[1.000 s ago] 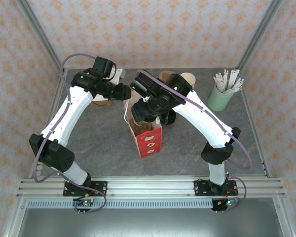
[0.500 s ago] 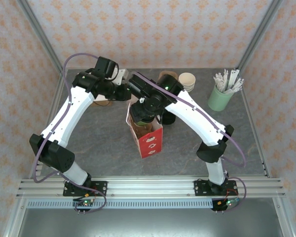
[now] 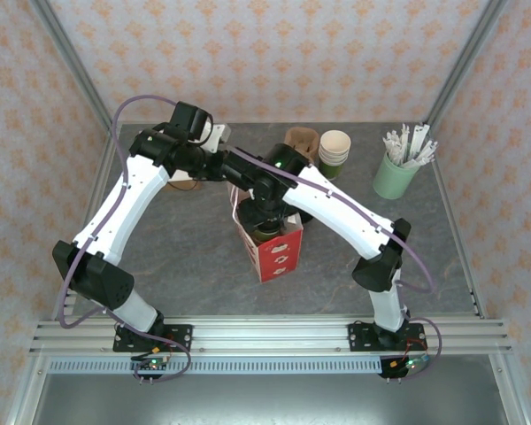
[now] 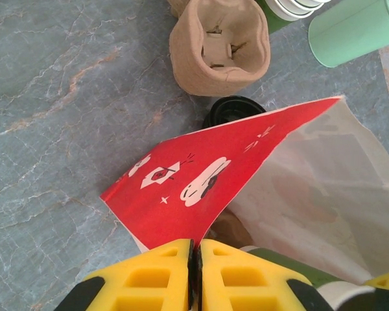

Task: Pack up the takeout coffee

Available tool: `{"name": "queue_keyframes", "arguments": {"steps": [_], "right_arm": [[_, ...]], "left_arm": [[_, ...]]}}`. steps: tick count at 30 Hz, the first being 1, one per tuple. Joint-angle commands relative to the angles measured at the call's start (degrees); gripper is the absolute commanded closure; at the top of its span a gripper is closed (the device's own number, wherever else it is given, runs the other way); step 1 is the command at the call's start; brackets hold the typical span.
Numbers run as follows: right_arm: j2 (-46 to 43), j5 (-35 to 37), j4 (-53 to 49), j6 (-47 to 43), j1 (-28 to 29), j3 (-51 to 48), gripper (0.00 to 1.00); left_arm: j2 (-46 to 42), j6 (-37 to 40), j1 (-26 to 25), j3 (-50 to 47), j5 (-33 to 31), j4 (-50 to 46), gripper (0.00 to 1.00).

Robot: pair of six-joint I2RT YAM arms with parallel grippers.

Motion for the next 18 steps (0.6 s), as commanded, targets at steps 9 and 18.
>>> {"name": "queue_keyframes", "arguments": {"steps": [9, 18], "right_arm": [[-4.26, 1.82, 1.08, 1.58, -0.49, -7.96, 0.3], [-5.38, 1.37, 3.11, 1.18, -1.01, -12.4, 0.3]], "left_arm": [[-2.21, 0.36, -0.38, -0.08, -1.98, -1.1, 0.88], [-2.29, -0.03, -0.4, -0.33, -2.12, -0.84, 0.88]]}}
